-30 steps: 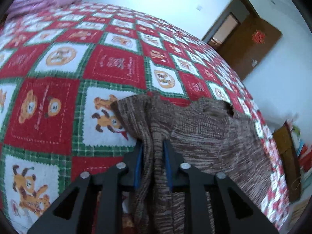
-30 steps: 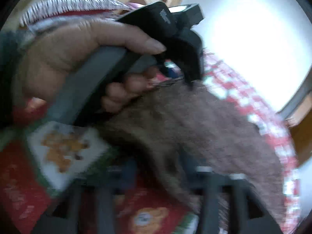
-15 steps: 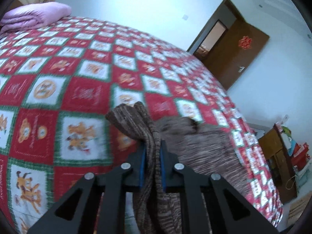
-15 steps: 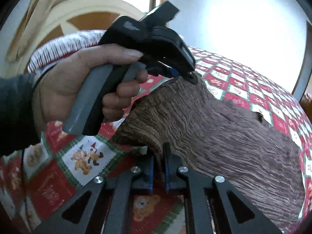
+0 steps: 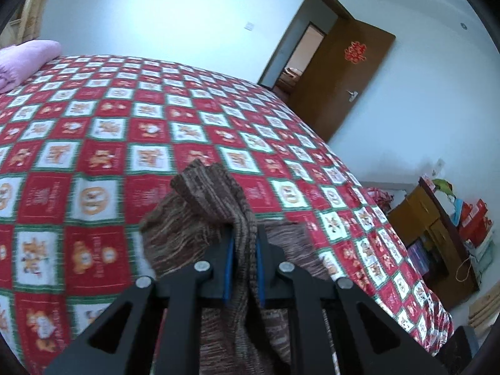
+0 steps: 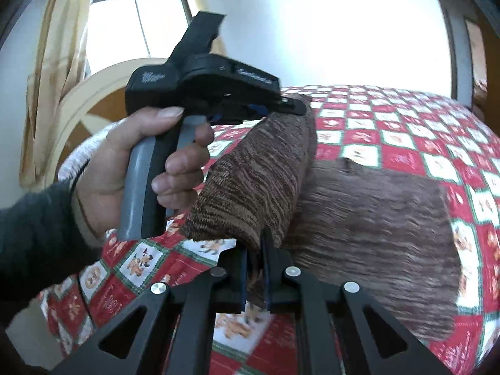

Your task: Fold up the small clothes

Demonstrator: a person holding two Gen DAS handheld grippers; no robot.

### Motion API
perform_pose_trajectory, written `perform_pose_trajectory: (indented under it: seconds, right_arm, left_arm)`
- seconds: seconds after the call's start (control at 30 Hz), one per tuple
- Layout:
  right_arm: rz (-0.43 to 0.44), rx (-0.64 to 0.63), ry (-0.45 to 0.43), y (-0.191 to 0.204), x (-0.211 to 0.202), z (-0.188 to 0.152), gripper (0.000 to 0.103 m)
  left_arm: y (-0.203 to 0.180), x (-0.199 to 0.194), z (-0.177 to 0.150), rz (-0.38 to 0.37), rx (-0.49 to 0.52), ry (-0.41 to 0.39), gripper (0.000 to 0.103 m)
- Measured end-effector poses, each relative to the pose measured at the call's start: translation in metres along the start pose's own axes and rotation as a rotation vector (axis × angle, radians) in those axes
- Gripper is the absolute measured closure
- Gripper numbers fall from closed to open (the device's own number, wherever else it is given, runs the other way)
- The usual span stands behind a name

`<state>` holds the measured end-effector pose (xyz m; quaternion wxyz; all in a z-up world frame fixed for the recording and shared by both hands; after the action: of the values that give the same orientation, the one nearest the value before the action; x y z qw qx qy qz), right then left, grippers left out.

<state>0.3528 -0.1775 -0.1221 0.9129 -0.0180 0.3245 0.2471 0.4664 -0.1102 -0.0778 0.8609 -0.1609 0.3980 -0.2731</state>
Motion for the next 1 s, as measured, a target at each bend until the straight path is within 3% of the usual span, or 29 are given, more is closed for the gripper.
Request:
perform_pose_trajectory:
  seconds: [0.37,0.67,0.77,0.87,0.93,1.0]
  right_arm:
    - [-0.014,0.196,0.016,-0.083,-0.038,-0.033,0.096]
    - [-0.008,0.407,0.039,-0.137,-0.044,-0.077,0.097]
    - [0.008,0.499,0.043,-0.154,-0.042,-0.094,0.097]
    - [-0.001,0.543,0.053,-0.167,-0.042,-0.105,0.098]
    - [0.004,0.561,0.051,-0.171,-0.045,-0.108,0.098]
    - [0.001,0.556,0.049,-0.173,-0.047,-0.109,0.098]
  left_arm:
    - [-0.069,0.079,-0.024,-0.011,0.082,0.097,0.091]
    - [-0.097,0.14,-0.052,0.053,0.157,0.166,0.092]
    - [-0.106,0.15,-0.061,0.116,0.212,0.184,0.089]
    - [-0.113,0.131,-0.06,0.101,0.232,0.151,0.074]
    - [-0.112,0.112,-0.06,0.086,0.242,0.11,0.049]
    - [-0.105,0.087,-0.062,0.092,0.257,0.066,0.036]
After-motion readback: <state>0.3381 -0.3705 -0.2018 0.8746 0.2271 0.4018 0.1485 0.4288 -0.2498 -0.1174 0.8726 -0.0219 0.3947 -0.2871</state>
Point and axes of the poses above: each gripper's, at about its wrist camera, not at the fingertips, and x roughly the way its jaws point, y to its left, z to its top, the point moved 4 cm from there along x, roughly the way its jaws point, and after that the axes turned 6 degrees about -x, right-handed, at the moved point
